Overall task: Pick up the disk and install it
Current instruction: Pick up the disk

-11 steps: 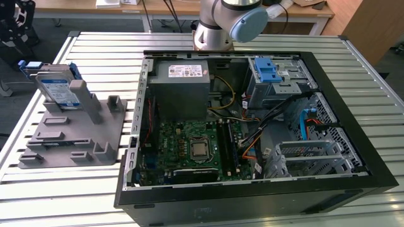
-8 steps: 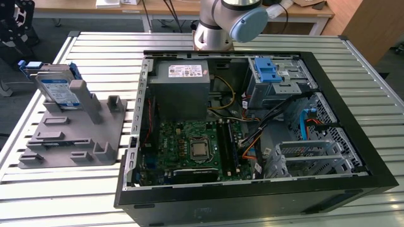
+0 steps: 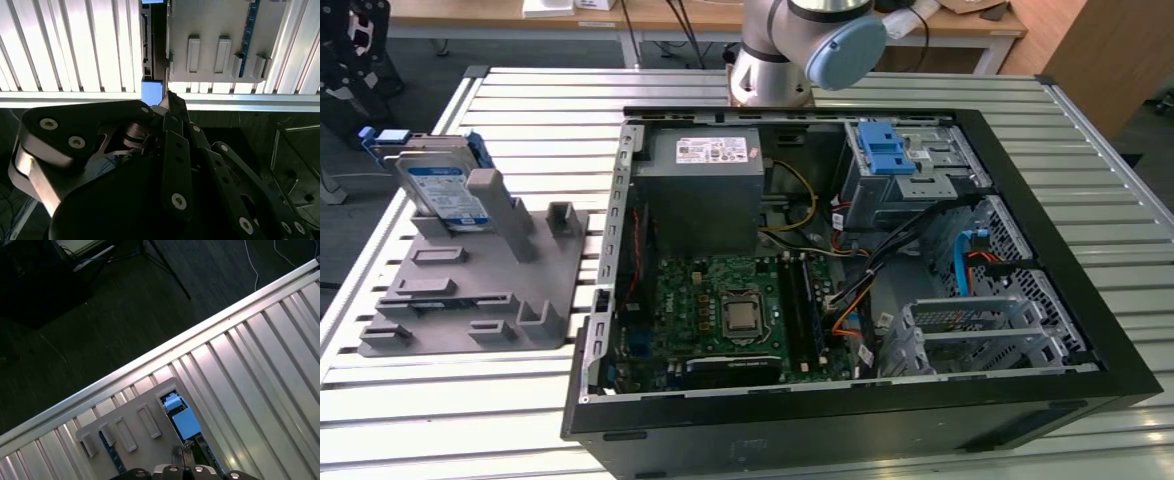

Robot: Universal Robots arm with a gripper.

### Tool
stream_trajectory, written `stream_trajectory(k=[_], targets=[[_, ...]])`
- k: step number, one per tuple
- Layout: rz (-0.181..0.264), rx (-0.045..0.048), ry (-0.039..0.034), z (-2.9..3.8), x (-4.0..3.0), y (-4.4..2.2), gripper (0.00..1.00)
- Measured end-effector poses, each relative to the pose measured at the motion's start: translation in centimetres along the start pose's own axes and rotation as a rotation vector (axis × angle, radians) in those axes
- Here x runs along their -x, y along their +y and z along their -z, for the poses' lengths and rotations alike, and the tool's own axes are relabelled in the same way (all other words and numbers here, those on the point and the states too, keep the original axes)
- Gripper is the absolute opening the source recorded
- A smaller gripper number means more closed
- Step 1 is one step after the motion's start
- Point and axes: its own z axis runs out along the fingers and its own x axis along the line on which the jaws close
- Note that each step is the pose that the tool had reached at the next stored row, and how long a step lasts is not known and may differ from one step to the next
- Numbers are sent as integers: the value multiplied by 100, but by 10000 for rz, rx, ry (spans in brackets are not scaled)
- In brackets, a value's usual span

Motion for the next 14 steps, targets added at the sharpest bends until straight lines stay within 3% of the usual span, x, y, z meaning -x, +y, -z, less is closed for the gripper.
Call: stream_trajectory(k=[14], targets=[[88, 2, 4, 0, 0, 0, 11]])
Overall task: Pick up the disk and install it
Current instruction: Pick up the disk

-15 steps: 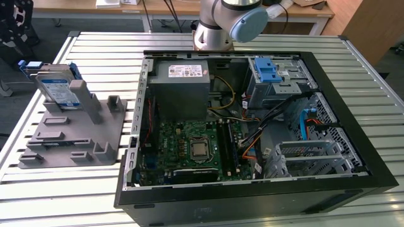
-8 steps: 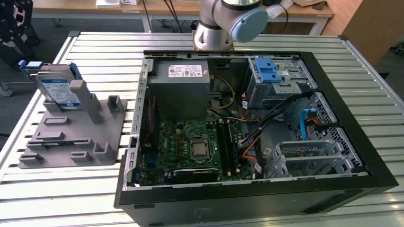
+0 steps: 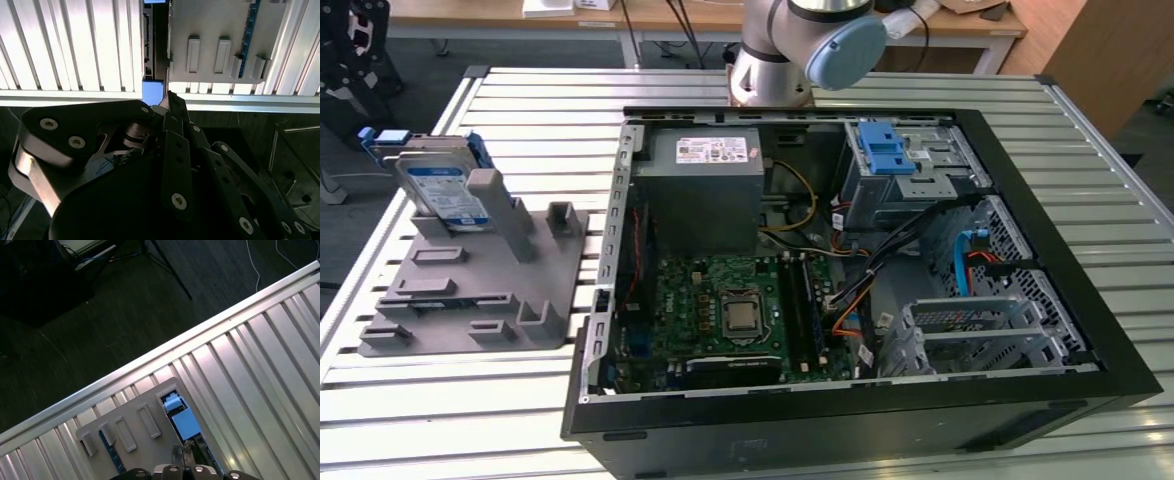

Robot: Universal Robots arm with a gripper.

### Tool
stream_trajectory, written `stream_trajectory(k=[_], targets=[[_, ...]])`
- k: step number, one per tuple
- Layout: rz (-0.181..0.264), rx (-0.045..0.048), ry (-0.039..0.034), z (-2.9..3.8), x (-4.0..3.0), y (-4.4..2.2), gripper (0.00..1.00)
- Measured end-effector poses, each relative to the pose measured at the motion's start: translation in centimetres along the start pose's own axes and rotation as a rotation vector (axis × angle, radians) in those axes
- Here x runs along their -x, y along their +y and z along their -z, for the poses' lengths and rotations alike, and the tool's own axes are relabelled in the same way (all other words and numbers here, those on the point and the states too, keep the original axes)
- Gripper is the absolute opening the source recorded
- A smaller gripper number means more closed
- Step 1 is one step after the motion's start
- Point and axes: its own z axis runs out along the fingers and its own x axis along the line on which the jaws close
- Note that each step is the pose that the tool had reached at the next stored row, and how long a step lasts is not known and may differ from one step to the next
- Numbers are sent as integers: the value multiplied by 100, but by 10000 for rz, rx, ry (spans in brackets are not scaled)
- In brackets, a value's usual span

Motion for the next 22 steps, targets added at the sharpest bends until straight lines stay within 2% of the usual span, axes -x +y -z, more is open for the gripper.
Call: stream_trajectory(k=[4, 15, 22], targets=[[352, 7, 16, 0, 0, 0, 11], [2213, 40, 98, -3, 0, 0, 11], [2283, 41, 101, -3, 0, 0, 11]])
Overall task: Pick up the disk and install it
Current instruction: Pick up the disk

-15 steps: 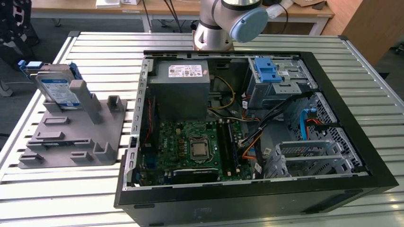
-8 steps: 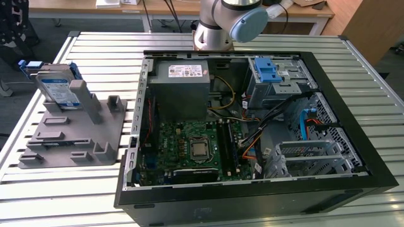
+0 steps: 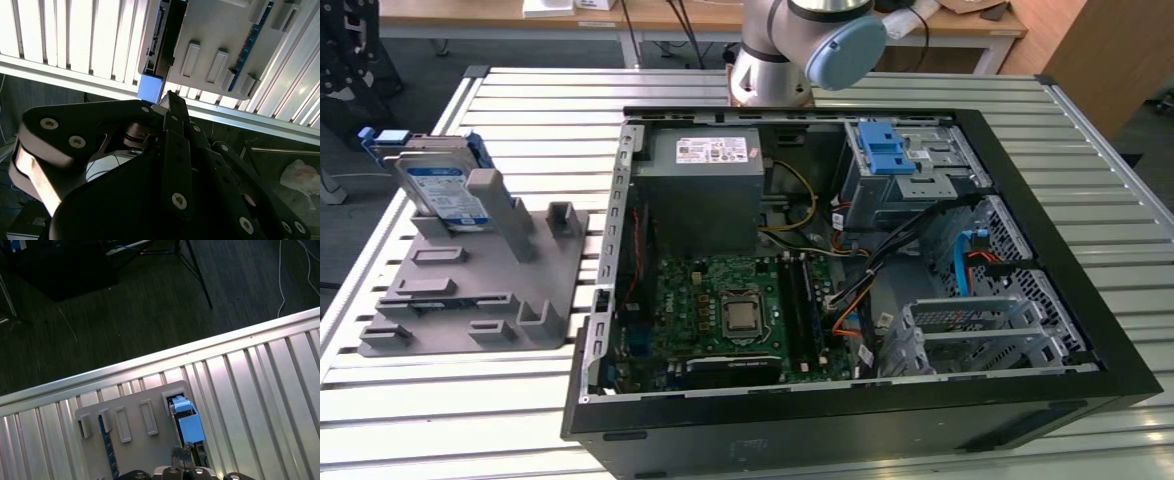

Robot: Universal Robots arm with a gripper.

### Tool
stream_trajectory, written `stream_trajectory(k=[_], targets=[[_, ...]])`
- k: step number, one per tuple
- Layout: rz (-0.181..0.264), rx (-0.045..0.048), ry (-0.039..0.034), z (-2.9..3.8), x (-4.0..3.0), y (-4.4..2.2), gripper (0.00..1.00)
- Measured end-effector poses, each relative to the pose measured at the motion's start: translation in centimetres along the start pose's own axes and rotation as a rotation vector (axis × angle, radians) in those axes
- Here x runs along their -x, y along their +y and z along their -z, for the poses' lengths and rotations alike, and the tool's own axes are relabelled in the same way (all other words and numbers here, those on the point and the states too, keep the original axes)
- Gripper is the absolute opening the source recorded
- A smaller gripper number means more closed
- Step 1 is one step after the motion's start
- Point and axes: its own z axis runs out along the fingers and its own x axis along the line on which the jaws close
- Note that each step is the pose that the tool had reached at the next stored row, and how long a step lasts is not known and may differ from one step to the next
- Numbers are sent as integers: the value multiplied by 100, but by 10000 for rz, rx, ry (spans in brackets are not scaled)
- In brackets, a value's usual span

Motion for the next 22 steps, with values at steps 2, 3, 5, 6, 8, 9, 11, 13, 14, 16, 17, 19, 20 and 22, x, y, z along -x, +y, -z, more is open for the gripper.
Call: stream_trajectory(k=[2, 3, 5, 6, 8, 9, 11, 13, 14, 16, 17, 19, 20, 22], targets=[[11, 0, 0, 0, 0, 0, 11], [13, 0, 0, 0, 0, 0, 11], [14, 0, 1, 0, 0, 0, 11], [14, 0, 1, 0, 0, 0, 11], [14, 0, 1, 0, 0, 0, 11], [15, 0, 0, 0, 0, 0, 11], [16, 0, 0, 0, 0, 0, 11], [17, 0, 0, 0, 0, 0, 11], [18, 0, 0, 0, 0, 0, 11], [75, 1, 3, 0, 0, 0, 11], [160, 2, 6, -1, 0, 0, 11], [429, 7, 18, -2, 0, 0, 11], [578, 10, 25, -3, 0, 0, 11], [898, 16, 39, -5, 0, 0, 11]])
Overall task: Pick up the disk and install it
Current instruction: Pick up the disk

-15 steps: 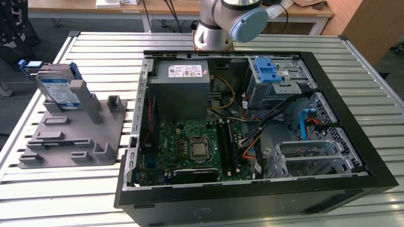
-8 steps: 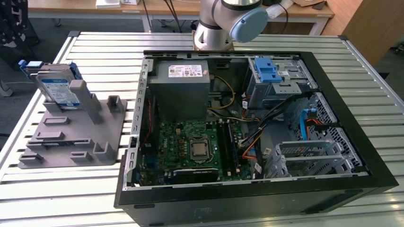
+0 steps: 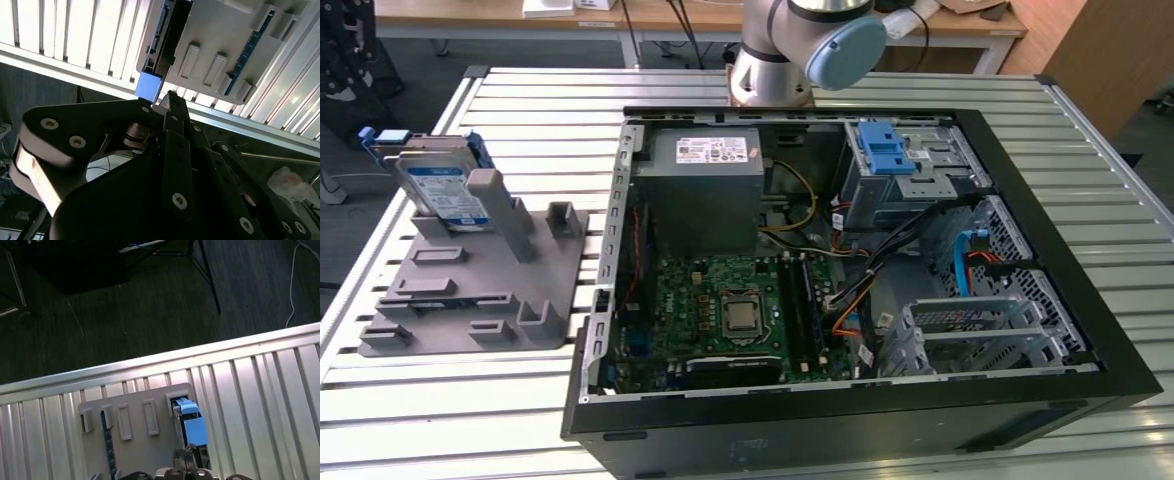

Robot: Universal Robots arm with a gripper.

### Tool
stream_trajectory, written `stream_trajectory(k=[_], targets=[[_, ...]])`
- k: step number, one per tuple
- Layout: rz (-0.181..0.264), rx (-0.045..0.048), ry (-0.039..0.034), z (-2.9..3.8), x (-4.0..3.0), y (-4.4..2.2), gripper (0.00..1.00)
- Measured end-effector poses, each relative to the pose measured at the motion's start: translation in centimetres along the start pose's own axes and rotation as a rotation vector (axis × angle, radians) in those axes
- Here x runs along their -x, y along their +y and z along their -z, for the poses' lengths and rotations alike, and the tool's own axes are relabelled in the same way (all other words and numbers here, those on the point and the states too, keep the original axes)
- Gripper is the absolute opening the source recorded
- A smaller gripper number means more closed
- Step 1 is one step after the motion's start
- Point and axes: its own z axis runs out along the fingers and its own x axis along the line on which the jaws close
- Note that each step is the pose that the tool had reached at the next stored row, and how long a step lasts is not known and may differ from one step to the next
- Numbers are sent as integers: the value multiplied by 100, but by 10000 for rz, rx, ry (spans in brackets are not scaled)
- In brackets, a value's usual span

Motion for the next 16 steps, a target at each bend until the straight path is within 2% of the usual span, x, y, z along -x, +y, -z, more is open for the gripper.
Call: stream_trajectory(k=[8, 15, 16], targets=[[1369, 25, 60, -11, 0, 0, 11], [1398, 23, 61, -52, 25, 9, 11], [1395, 25, 62, -54, 31, 10, 17]])
